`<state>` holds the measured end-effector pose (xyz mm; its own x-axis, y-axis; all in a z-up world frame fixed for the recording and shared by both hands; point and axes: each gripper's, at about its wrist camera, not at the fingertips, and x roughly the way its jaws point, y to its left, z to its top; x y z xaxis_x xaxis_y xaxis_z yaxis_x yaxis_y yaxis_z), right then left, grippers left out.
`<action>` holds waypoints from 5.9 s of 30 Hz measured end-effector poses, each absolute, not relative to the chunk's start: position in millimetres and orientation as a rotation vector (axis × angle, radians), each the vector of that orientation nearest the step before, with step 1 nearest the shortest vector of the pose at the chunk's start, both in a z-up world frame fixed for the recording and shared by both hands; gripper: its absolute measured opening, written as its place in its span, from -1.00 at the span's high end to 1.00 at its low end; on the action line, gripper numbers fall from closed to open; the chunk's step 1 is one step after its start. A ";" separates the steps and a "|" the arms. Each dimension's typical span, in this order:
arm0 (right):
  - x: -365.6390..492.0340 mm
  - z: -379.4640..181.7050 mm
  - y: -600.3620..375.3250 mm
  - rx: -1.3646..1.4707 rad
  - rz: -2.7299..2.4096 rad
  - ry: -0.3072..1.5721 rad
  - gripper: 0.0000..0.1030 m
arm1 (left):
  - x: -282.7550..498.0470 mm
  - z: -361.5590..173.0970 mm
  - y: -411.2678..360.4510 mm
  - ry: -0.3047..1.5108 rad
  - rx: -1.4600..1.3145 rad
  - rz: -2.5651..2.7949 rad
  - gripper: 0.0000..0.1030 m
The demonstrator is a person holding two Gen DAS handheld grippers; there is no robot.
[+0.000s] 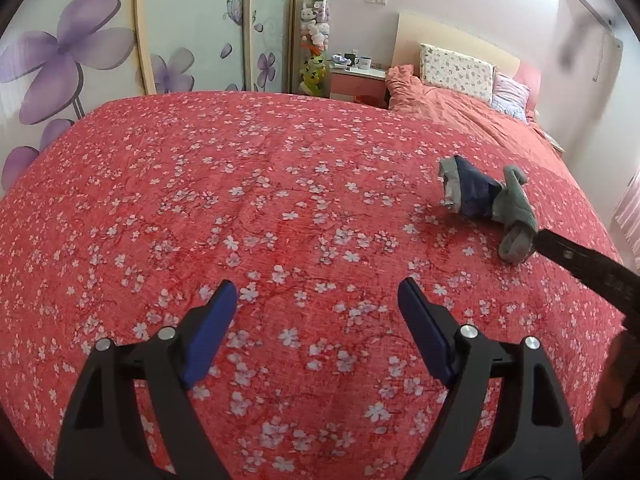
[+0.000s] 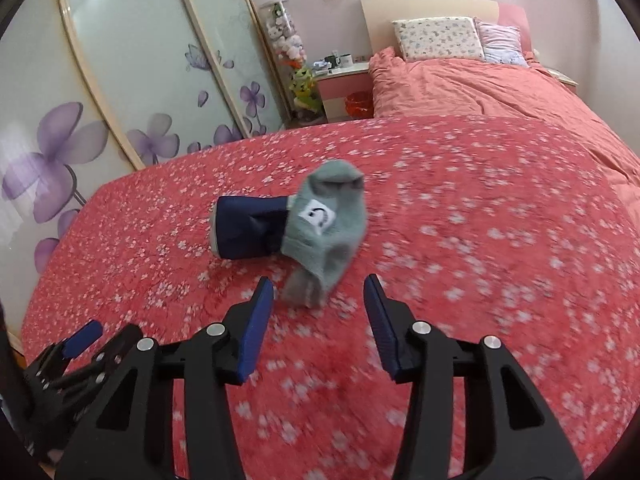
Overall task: Collect trash
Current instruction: 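Grasp the grey sock by its toe with the right tool, then grasp the blue snack wrapper with the left tool while the right holds the sock, then carry the wrapper and sock with both tools over the orange basket, then open both tools to drop the wrapper and sock into the basket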
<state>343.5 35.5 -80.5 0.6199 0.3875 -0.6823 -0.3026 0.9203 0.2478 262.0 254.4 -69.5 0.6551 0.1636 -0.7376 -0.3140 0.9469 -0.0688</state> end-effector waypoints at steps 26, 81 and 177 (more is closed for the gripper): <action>310.6 -64.4 -89.9 0.216 0.238 0.699 0.90 | 336.5 -51.2 162.9 0.794 -0.221 0.047 -0.69; 237.4 -59.5 -170.0 0.185 0.065 0.677 0.90 | 330.1 -49.0 35.1 0.868 0.031 -0.163 -0.60; 150.1 -64.6 -406.3 0.475 -0.191 0.493 0.38 | 276.1 -58.5 -295.3 0.847 0.056 -0.704 0.07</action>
<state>150.1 -406.3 -64.6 0.8662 -0.0627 -0.4958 0.2871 0.8745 0.3909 276.1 -295.3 -58.5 0.4526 -0.5482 -0.7032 0.5914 0.7748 -0.2234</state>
